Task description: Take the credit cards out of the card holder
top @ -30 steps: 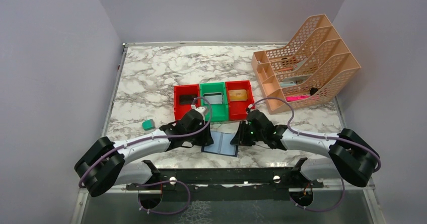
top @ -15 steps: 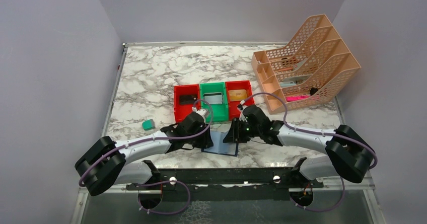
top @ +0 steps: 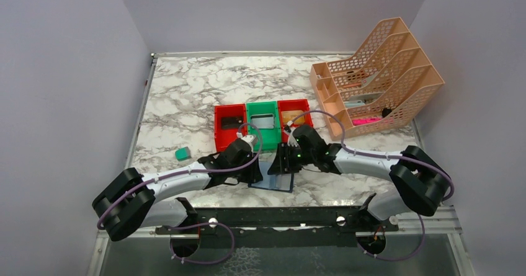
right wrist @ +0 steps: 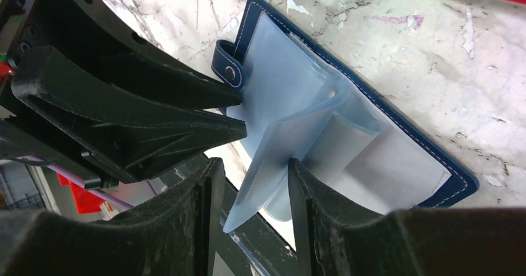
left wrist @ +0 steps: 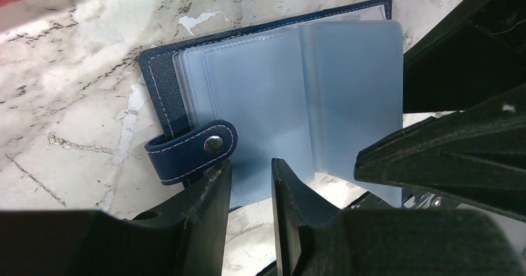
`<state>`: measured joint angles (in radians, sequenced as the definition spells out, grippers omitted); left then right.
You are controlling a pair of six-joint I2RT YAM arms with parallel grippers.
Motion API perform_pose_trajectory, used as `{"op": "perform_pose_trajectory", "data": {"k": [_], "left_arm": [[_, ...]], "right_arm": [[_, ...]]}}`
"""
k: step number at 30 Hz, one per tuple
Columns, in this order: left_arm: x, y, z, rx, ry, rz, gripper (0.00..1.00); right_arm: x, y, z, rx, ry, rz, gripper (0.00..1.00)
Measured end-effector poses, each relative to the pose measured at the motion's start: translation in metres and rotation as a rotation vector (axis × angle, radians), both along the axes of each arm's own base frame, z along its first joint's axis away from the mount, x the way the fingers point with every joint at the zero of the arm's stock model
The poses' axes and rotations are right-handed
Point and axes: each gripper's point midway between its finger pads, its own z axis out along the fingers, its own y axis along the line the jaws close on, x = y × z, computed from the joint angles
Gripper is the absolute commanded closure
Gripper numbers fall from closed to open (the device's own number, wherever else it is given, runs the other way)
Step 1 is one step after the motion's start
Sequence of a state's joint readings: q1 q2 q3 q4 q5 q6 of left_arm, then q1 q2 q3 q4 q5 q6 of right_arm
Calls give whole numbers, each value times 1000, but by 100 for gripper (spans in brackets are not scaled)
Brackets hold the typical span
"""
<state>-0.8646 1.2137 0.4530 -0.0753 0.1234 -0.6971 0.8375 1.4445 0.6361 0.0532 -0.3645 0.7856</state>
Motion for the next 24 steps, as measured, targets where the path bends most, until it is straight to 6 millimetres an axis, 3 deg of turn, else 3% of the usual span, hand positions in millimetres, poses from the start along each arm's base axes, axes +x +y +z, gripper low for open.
{"op": "perform_pose_trajectory", "data": {"k": [7, 11, 16, 24], "left_arm": [[0, 0, 0, 0, 1, 3, 67], [0, 0, 0, 0, 0, 4, 67], [1, 0, 1, -1, -3, 9, 67], [4, 7, 8, -6, -33, 48, 65]], "right_arm": [[-5, 4, 4, 28, -13, 64, 46], [-5, 17, 10, 60, -16, 119, 46], [-6, 27, 0, 48, 3, 161, 46], [-2, 18, -13, -28, 5, 111, 51]]}}
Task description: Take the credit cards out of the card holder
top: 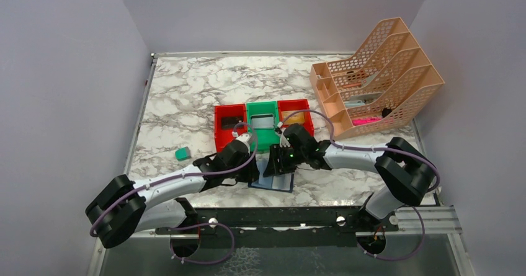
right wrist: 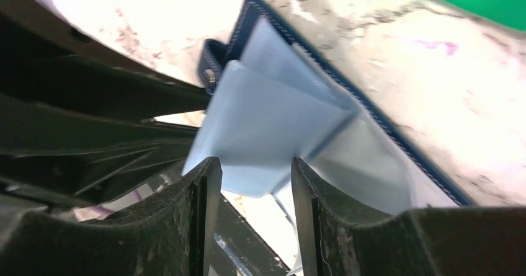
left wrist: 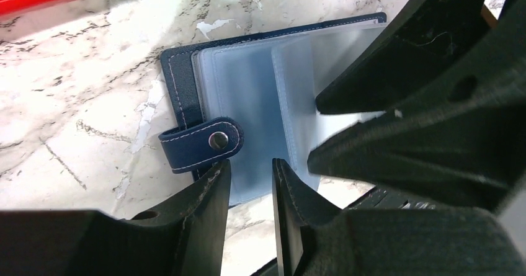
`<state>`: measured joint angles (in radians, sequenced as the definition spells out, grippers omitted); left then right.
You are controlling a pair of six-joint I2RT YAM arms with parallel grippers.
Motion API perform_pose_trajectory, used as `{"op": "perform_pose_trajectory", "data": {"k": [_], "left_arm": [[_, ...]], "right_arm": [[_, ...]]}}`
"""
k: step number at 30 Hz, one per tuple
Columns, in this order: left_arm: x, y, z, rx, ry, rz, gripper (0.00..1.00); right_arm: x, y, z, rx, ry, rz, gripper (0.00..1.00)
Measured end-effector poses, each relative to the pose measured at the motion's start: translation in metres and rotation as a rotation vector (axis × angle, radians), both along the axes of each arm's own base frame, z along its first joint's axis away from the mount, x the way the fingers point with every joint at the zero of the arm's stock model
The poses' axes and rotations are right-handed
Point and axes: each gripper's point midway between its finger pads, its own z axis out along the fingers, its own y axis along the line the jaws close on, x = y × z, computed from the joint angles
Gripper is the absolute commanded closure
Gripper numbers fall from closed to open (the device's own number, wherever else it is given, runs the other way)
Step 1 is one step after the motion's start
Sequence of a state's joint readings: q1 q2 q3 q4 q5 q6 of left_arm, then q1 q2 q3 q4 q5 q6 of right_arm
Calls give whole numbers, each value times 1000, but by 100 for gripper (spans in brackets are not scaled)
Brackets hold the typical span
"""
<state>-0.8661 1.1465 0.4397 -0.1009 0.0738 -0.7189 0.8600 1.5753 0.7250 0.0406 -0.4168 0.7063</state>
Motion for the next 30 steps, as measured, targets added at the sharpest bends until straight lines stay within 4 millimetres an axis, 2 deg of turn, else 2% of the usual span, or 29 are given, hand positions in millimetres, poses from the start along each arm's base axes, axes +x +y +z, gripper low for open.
{"op": "perform_pose_trajectory", "data": {"k": [6, 10, 14, 21, 23, 30], "left_arm": [[2, 2, 5, -10, -20, 11, 60], [2, 2, 6, -9, -24, 6, 54], [1, 0, 7, -12, -29, -10, 50], [7, -16, 32, -80, -67, -47, 46], [5, -19, 29, -81, -49, -62, 46], [-5, -16, -5, -1, 65, -58, 45]], "right_arm": [[8, -21, -18, -133, -12, -84, 51], [13, -29, -19, -166, -37, -127, 49], [13, -35, -20, -186, -45, -145, 55], [13, -37, -24, -190, -31, -176, 60], [13, -37, -24, -185, -27, -184, 61], [14, -36, -25, -175, -23, -194, 60]]}}
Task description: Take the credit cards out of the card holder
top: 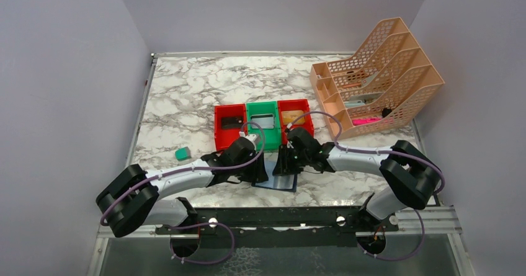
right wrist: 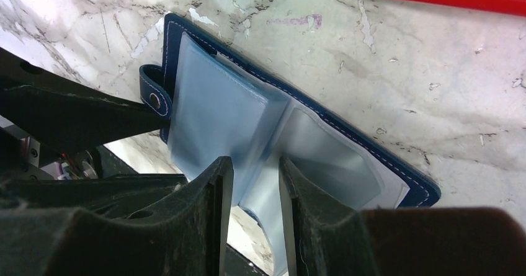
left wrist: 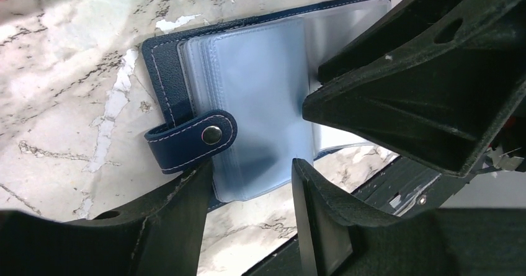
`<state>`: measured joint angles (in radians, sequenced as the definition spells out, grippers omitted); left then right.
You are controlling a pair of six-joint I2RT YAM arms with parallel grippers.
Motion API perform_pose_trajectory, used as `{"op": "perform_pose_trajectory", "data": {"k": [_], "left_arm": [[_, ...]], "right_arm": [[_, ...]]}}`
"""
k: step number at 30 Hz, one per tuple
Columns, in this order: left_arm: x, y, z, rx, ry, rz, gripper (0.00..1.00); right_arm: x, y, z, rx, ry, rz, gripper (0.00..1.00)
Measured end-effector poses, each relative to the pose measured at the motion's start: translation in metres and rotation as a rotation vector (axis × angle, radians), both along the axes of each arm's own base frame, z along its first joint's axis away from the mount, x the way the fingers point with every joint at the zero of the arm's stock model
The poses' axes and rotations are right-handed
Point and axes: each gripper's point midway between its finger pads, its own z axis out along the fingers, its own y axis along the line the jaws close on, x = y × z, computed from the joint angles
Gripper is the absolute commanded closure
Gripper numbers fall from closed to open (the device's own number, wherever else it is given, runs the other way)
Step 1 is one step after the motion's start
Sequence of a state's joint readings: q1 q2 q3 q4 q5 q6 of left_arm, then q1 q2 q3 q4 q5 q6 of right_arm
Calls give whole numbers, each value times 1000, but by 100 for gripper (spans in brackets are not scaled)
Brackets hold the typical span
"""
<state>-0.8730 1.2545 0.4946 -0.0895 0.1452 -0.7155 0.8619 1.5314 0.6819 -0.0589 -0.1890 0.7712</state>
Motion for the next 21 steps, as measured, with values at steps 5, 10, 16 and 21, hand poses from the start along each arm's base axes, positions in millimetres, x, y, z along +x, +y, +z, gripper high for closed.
{"op": "perform_pose_trajectory", "data": {"k": [5, 10, 16, 21], "left_arm": [[2, 1, -1, 8, 0, 17, 44], [-1, -1, 1, 14, 1, 2, 44], [-3, -4, 1, 28, 6, -18, 46], [-2, -10, 0, 24, 10, -27, 49]], "right_arm": [[0, 0, 1, 12, -1, -8, 60], [-1, 0, 2, 27, -9, -11, 61], [-2, 0, 2, 36, -9, -16, 61], [-3, 0, 2, 39, -4, -12, 62]]}}
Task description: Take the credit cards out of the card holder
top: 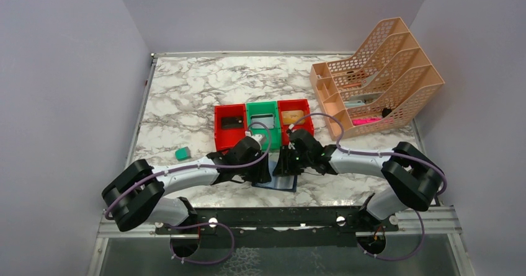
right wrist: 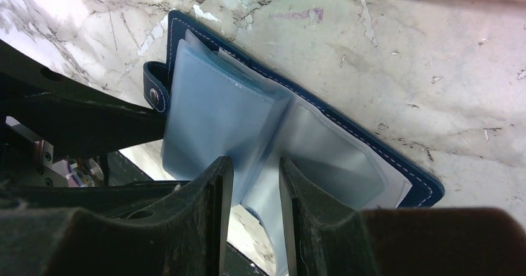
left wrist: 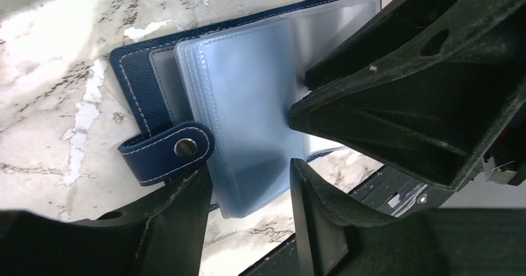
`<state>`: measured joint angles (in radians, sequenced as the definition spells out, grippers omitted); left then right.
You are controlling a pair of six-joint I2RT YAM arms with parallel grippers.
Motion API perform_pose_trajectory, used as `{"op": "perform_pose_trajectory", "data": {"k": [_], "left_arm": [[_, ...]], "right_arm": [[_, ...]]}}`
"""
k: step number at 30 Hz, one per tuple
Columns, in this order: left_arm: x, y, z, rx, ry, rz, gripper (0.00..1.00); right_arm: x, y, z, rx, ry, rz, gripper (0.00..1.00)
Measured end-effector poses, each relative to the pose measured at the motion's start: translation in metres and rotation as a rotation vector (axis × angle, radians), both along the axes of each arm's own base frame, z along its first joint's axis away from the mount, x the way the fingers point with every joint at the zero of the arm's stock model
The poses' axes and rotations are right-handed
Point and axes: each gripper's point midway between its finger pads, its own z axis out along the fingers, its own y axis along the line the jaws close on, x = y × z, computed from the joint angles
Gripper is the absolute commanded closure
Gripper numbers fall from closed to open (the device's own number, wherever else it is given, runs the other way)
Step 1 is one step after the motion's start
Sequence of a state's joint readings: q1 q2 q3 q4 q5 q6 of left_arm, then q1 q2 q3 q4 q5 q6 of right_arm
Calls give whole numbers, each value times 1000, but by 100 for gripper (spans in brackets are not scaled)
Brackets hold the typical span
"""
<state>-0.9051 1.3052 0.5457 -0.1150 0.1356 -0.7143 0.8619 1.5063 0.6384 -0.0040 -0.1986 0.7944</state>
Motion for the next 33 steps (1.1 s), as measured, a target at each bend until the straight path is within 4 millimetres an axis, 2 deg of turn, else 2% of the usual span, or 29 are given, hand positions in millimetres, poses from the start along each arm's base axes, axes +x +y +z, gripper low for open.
{"op": "perform_pose_trajectory", "data": {"k": [8, 12, 17, 19, 21, 26, 31, 33], "left_arm": [[1, -11, -1, -31, 1, -10, 52], [3, -19, -1, -61, 4, -12, 63], [2, -23, -4, -67, 9, -14, 85], [2, -26, -3, -75, 7, -16, 92], [1, -26, -3, -75, 6, -19, 93], [1, -25, -1, -70, 2, -7, 90], [3, -21, 7, -72, -13, 19, 67], [4, -18, 13, -76, -23, 37, 58]], "right_arm": [[-2, 3, 0, 14, 9, 11, 62], [-3, 3, 1, 18, 13, 15, 62], [-2, 3, 0, 18, 15, 12, 64], [-2, 3, 0, 17, 15, 12, 65], [-2, 3, 0, 17, 16, 13, 65], [-2, 2, 0, 16, 15, 11, 64], [0, -7, 4, -20, -6, -15, 55], [5, -13, 17, -22, -52, -41, 53]]}}
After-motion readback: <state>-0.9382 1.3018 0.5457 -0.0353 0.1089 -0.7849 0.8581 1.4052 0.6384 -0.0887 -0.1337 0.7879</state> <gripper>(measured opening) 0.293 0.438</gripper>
